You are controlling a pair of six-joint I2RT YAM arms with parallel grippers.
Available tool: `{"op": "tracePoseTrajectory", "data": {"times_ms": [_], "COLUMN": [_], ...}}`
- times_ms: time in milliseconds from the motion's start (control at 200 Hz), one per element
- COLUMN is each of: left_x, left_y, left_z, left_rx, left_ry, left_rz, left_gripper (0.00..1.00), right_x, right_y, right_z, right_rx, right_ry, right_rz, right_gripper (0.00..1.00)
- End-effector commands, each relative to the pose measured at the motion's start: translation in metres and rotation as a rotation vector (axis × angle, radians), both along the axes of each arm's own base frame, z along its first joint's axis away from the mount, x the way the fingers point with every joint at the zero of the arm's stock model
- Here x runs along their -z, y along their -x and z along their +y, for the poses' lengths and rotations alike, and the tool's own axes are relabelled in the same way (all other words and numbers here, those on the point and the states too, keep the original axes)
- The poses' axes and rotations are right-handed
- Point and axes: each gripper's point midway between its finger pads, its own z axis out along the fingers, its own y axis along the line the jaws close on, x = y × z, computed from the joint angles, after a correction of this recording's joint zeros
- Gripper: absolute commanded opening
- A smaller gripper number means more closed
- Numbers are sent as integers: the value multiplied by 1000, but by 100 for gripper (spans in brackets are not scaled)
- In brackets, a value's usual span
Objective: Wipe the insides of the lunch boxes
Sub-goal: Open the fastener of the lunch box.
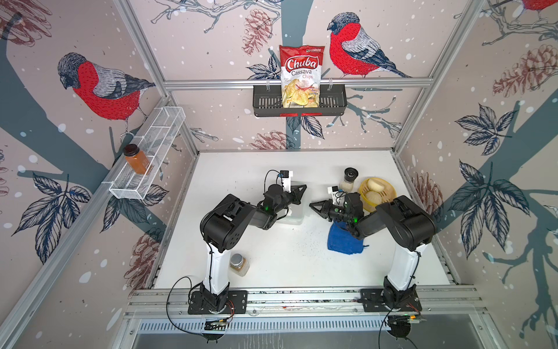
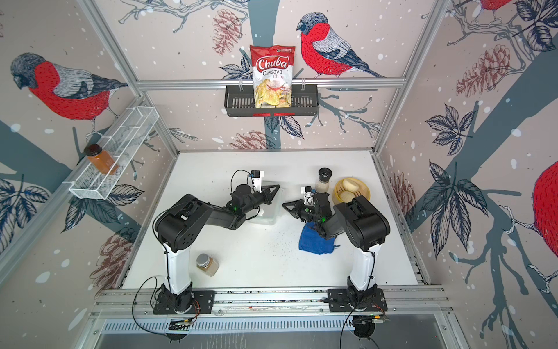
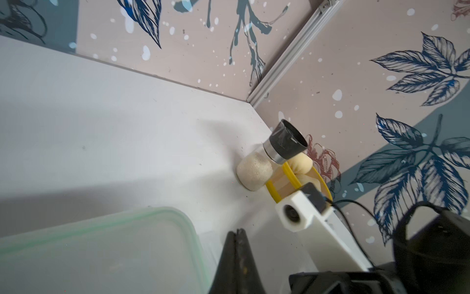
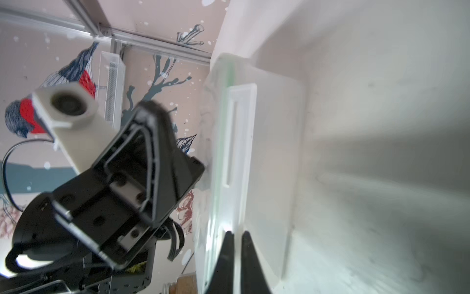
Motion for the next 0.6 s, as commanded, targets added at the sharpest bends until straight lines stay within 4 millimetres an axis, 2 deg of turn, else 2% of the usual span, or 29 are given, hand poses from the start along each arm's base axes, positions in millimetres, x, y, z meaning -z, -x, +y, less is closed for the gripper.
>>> {"op": "tracePoseTrajectory", "data": {"times_ms": [0,75,225,330,470,545,595], "left_x": [201,200,195,188,166,151,133], "left_y": [173,172,169,162,147,136,119], "left_z": [107,106,103,99,93,89,82], "left_rx": [-14,-14,-10,-6,-10,-12,-18], "left_ry": [-640,-640,-630,-630,-634,-646,-645], "left_rz": [1062,1061,1049,1034,992,964,919], "left_gripper": [0,0,0,0,0,0,0], "right_x": [-6,-6,-13,-20,-28,-25,-22], "right_y": [8,9,13,15,16,18,18], "right_z": [11,10,9,8,3,-3,-8], "right_rx": [-83,-82,-83,-85,-66,-44,-22], "right_ry": [35,18,-27,-33,5,70,132], "right_rz": [-102,-97,-101,-116,-135,-130,-129], "right_gripper": [3,12,39,52,60,62,63]}}
